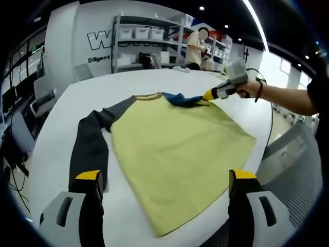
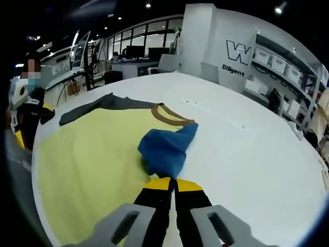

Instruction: Fold the garment on the visible template until the final outline fits inside the template.

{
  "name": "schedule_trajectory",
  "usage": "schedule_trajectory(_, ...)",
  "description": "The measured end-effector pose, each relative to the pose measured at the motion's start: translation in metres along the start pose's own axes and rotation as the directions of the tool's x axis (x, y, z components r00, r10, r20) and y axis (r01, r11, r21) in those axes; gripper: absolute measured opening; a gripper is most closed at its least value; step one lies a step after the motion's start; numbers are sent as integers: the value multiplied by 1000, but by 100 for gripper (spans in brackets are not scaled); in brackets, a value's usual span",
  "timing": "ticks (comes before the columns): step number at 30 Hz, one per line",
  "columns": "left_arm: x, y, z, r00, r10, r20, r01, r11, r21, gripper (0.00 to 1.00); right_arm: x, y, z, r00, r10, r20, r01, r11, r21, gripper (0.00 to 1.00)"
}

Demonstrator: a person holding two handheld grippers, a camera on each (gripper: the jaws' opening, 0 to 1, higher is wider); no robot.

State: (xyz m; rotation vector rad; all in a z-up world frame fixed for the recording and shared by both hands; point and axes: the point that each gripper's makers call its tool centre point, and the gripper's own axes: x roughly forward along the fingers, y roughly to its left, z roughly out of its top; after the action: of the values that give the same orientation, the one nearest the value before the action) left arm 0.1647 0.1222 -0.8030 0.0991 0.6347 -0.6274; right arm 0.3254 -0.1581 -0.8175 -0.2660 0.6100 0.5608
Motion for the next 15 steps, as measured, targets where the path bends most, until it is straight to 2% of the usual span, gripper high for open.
schedule_trajectory(12,0,-1,0,1000,2,0,-2,1000,-6,98,-13,-31,18,993,-100,62,96,993,73,0)
schedule_trajectory(15,0,4,-1,1000,16,-1,-16,1000,-14,98,-19,-42,24,989,-127,81,116,985,124,0)
